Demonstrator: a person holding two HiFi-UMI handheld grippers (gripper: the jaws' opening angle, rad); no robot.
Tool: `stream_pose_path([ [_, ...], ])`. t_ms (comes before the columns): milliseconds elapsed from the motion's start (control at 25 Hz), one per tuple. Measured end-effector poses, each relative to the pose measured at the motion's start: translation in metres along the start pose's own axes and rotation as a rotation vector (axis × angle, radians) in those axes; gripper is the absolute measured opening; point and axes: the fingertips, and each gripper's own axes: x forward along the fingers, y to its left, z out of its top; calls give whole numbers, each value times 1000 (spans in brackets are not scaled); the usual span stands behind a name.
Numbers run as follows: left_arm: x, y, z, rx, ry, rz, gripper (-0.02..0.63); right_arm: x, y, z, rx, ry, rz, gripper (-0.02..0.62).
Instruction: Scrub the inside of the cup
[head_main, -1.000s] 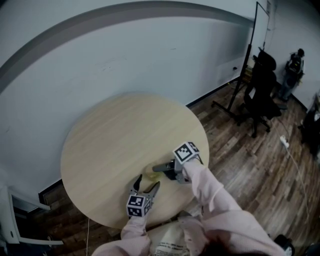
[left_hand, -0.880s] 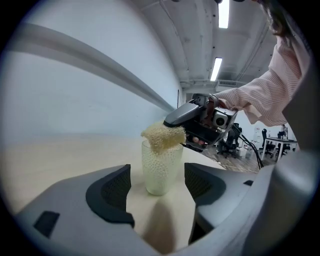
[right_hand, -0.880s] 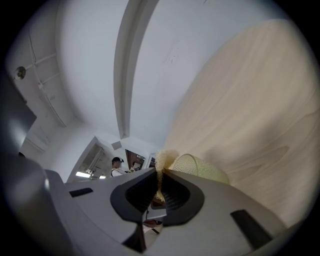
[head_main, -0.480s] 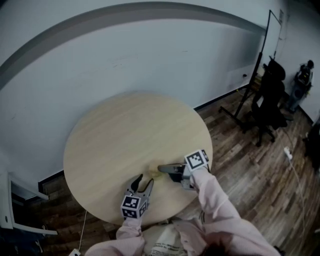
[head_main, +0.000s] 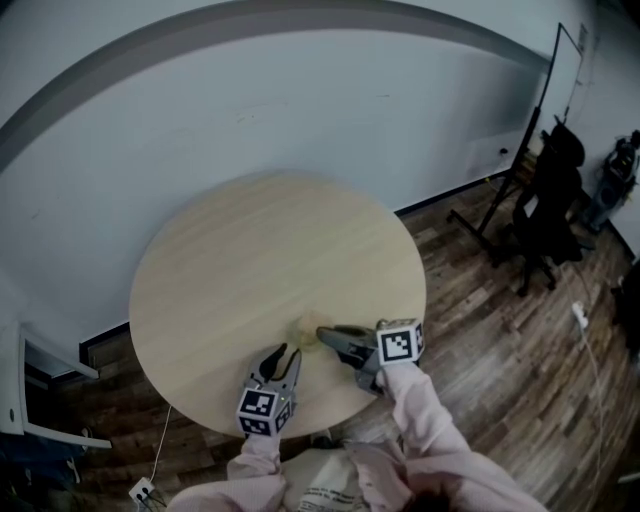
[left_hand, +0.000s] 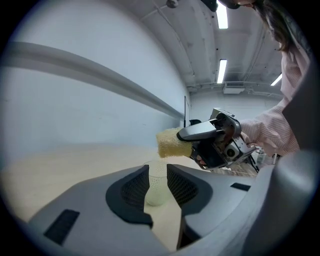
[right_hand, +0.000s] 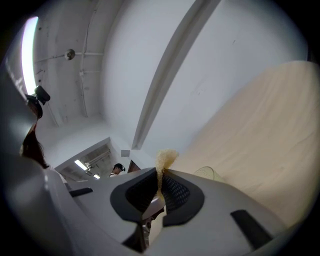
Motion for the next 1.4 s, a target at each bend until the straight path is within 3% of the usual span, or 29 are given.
stream_pose_path([
  [200, -8, -5, 11, -16, -17, 27, 83, -9, 5, -1, -121, -16, -52, 28],
  [400, -15, -8, 20, -22, -30, 52, 66, -12, 19, 2, -166, -61, -56, 28],
  [880, -28, -19, 33, -17, -42, 76, 11, -19, 37, -6, -461, -97, -153, 28],
  [1400, -35, -31, 37, -14, -68, 102, -3, -27, 42, -14, -513, -88, -148, 28],
])
